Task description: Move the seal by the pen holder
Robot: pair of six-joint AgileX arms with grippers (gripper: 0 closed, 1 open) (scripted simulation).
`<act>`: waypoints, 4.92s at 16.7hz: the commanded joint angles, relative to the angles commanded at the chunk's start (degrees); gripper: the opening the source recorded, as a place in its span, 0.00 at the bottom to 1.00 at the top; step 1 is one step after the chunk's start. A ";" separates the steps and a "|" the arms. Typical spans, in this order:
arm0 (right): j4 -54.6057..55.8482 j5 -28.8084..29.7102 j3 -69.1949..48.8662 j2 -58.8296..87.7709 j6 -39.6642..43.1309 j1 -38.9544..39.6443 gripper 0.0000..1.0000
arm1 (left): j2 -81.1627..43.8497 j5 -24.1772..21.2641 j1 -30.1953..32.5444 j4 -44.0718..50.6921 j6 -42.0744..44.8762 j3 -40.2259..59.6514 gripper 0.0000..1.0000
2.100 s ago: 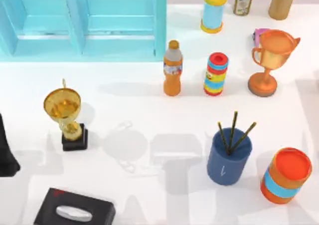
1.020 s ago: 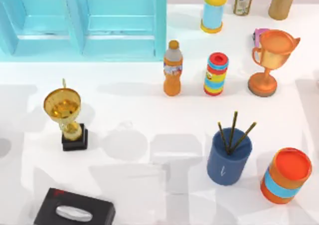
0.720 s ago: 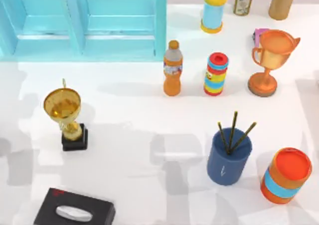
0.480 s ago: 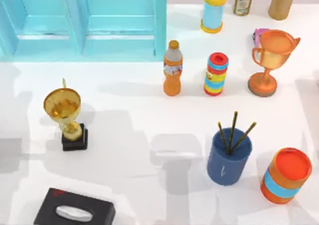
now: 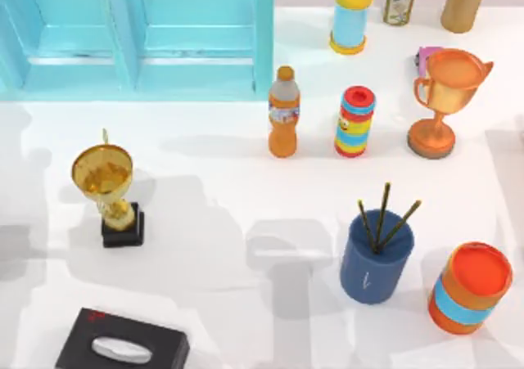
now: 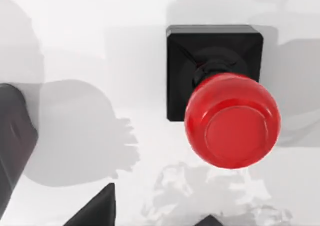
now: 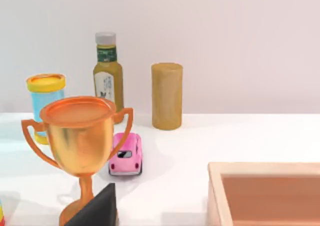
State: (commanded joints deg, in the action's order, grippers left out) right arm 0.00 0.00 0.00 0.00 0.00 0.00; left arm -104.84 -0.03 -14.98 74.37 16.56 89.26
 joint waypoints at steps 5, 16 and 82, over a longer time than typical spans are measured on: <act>0.00 0.00 0.00 0.00 0.00 0.00 1.00 | -2.05 -0.02 -0.25 -9.68 0.07 -7.55 1.00; 0.00 0.00 0.00 0.00 0.00 0.00 1.00 | -4.82 -0.03 -0.47 -21.50 0.34 -16.76 0.85; 0.00 0.00 0.00 0.00 0.00 0.00 1.00 | -20.67 -0.10 63.24 19.72 -63.15 40.40 0.00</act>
State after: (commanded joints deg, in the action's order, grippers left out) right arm 0.00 0.00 0.00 0.00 0.00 0.00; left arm -125.51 -0.13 48.26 94.09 -46.59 129.65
